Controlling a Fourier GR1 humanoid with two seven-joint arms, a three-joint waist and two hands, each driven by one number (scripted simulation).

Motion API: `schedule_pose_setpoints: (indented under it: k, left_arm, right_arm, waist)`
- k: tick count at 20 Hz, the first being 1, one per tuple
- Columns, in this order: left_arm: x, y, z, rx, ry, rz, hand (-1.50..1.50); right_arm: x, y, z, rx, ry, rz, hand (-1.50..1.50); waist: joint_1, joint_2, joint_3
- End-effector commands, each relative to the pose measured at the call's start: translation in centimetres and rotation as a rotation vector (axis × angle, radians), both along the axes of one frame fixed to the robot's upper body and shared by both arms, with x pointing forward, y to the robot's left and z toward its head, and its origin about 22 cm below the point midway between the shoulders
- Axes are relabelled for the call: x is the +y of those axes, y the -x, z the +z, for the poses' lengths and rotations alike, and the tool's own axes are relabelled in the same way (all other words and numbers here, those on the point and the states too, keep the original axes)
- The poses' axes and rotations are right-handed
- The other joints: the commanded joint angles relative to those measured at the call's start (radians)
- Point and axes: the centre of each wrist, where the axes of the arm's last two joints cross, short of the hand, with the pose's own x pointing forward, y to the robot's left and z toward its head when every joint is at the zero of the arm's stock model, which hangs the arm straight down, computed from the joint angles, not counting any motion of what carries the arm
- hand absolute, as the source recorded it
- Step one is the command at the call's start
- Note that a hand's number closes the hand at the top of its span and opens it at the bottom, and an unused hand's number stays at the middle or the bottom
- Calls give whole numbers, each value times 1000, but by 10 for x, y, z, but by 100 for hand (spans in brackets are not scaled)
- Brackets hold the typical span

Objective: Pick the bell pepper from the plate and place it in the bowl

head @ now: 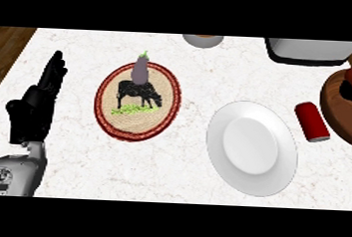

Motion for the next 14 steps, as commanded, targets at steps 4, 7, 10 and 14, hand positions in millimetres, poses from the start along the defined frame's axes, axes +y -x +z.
schedule_pose_setpoints:
  k: [4, 7, 10, 14]
  left_arm:
    - [4, -5, -7, -2, 11, -7, 0]
    - [-12, -10, 6, -8, -2, -19, 0]
    - [-9, -2, -2, 1, -13, -17, 0]
    - [-10, -3, -8, 1, 0, -39, 0]
  right_arm:
    - [-74, 9, -24, 97, 125, -130, 150]
    - [-102, 20, -31, 118, 84, -170, 150]
    - [-100, 20, -44, 57, -69, -143, 150]
    - [-97, 15, -52, 69, -191, -71, -150]
  waist:
    - [18, 6, 1]
    - [19, 7, 2]
    - [24, 8, 4]
    - [32, 12, 4]
